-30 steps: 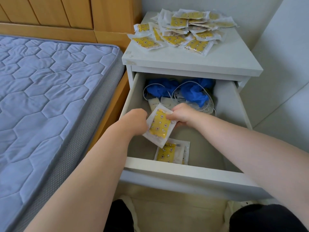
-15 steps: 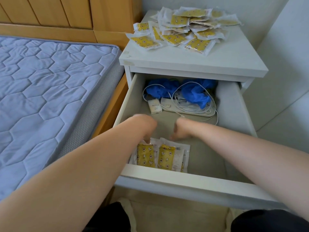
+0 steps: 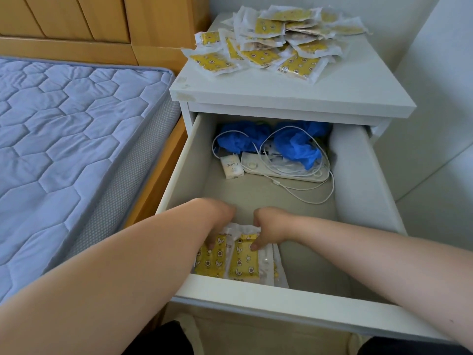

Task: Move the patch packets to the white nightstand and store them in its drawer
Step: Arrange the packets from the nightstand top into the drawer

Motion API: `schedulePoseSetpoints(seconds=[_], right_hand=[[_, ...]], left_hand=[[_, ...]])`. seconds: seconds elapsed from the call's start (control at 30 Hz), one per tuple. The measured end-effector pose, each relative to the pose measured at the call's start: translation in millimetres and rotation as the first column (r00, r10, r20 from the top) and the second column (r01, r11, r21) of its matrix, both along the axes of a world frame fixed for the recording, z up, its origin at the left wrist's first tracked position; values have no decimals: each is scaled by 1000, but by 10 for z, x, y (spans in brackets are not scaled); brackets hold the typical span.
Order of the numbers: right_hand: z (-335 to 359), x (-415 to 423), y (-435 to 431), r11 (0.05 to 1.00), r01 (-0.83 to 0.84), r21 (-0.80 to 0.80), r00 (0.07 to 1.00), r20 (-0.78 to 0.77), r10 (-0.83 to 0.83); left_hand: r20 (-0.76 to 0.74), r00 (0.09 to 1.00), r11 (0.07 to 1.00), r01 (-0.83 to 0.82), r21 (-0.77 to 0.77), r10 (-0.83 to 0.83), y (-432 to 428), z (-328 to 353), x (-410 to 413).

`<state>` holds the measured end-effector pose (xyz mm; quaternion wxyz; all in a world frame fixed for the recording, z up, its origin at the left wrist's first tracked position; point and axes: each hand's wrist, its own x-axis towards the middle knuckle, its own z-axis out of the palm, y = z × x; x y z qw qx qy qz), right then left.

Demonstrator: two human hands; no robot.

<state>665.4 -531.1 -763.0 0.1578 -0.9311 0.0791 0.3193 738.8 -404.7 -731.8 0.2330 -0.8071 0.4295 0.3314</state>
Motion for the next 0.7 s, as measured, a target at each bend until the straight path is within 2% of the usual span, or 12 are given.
schedulePoseSetpoints(seconds=[0.07, 0.17, 0.3, 0.43, 0.57, 0.7], right_hand=[[-6, 22, -16, 999, 30, 25, 999, 20, -31], [8, 42, -8, 980, 158, 118, 987, 6, -160], [35, 14, 27, 958, 247, 146, 969, -46, -243], [43, -21, 49, 996, 69, 49, 996, -61, -66], [68, -19, 55, 995, -98, 19, 993, -60, 99], [71, -10, 62, 982, -185, -34, 979, -89, 181]], left_hand=[[0, 1000, 999, 21, 32, -21, 0, -35, 11], [-35, 999, 996, 17, 84, -14, 33, -45, 35], [-58, 998, 997, -35, 65, 39, 45, 0, 43], [-69, 996, 996, -58, 64, 62, 24, 24, 45], [-66, 995, 994, -69, 79, 75, 10, -4, 43], [-51, 996, 994, -62, 91, 67, 0, -22, 30]])
